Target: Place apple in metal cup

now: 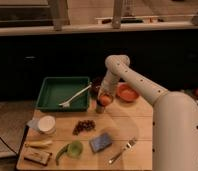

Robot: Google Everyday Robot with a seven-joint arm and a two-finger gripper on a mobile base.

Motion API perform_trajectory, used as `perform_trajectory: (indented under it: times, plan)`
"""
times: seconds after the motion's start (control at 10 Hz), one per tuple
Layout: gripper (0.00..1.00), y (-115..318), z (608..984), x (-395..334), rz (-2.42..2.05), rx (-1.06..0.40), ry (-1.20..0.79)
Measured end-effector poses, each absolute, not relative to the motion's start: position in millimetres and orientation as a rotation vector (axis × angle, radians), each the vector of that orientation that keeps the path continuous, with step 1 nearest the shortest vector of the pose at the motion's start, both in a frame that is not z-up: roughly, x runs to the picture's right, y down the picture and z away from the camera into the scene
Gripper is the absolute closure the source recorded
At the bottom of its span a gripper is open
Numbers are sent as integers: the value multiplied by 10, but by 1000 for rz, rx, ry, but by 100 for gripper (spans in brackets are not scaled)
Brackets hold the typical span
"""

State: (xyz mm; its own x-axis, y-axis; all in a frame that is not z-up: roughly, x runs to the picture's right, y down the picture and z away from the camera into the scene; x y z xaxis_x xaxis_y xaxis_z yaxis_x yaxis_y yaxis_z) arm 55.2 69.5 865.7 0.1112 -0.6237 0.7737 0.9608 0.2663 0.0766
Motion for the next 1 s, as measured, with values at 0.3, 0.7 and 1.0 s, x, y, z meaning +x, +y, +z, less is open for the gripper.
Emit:
perform_trajectory:
  times: [0.3,0.7,1.0]
  plan:
    - [99,696,8653,551,-1243,-518,-805]
    - [99,608,8566,382,-1280,-538,-792]
    - [99,568,8533,359,-1287,-536,-794]
